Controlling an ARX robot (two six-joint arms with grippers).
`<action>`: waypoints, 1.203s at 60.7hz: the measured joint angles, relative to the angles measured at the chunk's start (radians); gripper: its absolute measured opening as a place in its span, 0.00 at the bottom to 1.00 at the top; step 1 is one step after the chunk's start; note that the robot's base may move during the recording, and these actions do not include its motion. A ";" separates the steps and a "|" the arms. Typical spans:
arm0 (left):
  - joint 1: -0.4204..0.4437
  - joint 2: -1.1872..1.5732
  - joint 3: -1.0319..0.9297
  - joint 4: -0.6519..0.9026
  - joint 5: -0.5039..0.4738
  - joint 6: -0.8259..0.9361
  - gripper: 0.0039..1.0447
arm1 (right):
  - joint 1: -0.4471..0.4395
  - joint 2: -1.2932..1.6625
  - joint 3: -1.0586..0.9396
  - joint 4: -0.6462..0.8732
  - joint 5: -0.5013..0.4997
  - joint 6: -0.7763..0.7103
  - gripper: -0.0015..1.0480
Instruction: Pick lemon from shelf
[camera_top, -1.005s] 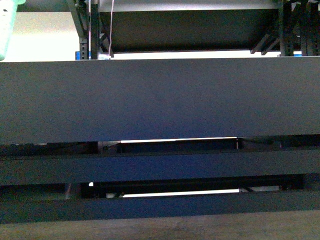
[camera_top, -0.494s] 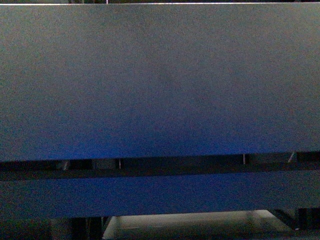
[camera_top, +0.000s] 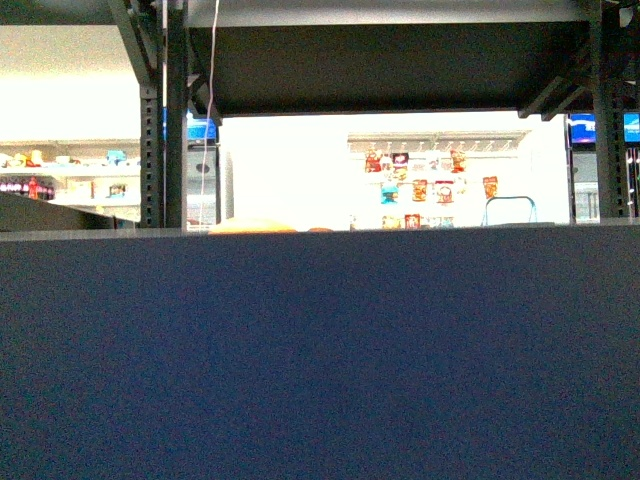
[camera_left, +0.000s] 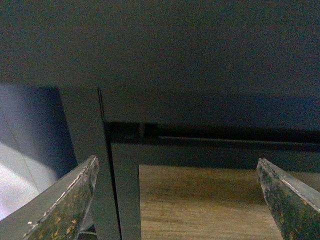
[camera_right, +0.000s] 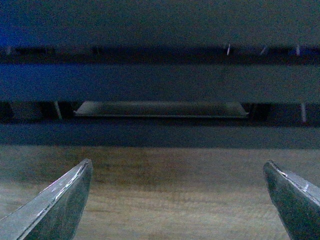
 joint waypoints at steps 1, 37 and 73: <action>0.000 0.000 0.000 0.000 0.000 0.000 0.93 | 0.000 0.000 0.000 0.000 0.000 0.001 0.98; 0.000 0.000 0.000 0.000 0.000 0.000 0.93 | 0.000 0.000 0.000 0.000 0.000 0.001 0.98; 0.000 0.000 0.000 0.000 0.000 0.000 0.93 | 0.000 0.000 0.000 0.000 0.000 0.001 0.98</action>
